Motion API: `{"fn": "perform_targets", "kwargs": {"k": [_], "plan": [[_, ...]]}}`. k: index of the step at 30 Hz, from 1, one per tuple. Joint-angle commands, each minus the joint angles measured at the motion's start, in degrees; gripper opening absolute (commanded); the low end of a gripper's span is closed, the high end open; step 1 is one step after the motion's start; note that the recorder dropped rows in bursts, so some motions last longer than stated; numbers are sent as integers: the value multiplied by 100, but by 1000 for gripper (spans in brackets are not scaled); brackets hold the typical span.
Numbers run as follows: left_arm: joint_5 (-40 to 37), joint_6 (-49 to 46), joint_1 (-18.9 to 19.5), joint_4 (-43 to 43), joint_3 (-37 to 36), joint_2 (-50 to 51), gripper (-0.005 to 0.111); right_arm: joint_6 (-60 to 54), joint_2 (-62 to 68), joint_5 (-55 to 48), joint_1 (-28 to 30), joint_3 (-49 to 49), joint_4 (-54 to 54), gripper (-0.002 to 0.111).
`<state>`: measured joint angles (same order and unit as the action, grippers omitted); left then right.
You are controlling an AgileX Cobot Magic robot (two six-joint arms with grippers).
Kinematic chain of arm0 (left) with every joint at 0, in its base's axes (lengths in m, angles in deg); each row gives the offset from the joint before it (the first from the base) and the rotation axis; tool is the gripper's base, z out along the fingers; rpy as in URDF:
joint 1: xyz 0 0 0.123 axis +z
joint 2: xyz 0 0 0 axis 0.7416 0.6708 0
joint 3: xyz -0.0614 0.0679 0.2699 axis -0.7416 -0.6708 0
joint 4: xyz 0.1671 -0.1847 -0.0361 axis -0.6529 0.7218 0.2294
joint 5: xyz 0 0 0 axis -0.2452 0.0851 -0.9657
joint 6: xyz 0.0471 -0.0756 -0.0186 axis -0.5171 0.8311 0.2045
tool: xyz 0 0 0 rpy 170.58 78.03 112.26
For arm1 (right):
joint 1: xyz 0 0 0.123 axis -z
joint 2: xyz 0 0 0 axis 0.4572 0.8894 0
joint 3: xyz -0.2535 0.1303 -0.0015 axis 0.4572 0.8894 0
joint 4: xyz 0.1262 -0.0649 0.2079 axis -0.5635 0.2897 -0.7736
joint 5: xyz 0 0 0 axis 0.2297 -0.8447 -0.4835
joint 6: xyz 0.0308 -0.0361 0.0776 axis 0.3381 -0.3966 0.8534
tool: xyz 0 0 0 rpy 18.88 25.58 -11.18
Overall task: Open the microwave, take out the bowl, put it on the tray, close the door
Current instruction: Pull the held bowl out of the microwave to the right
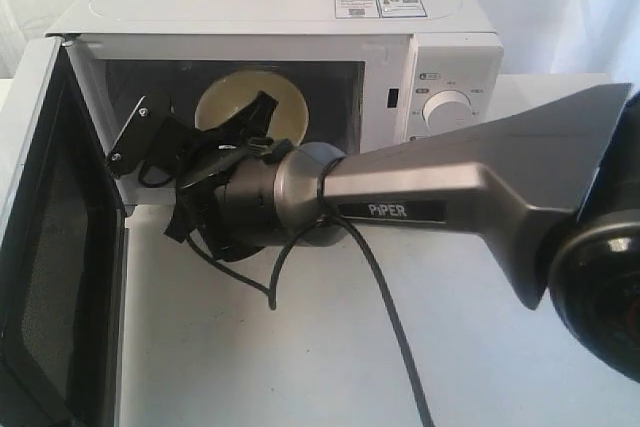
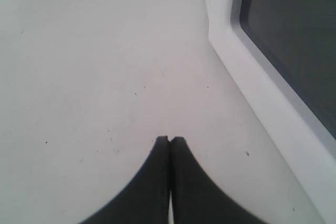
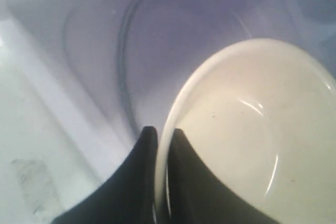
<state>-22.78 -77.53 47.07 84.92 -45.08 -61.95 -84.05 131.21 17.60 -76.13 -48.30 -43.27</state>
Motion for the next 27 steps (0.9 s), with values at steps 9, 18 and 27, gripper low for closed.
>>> {"fn": "perform_targets", "kwargs": {"k": [9,18,27], "plan": [[-20,17,15,46,-15,-36,0,39,-965,1369,-774,1204,-694,0],[-20,17,15,46,-15,-36,0,793,-2790,2525,-1690,3247,-694,0],[-20,17,15,46,-15,-36,0,3320,-4943,1570,-1555,5479,-694,0]]}}
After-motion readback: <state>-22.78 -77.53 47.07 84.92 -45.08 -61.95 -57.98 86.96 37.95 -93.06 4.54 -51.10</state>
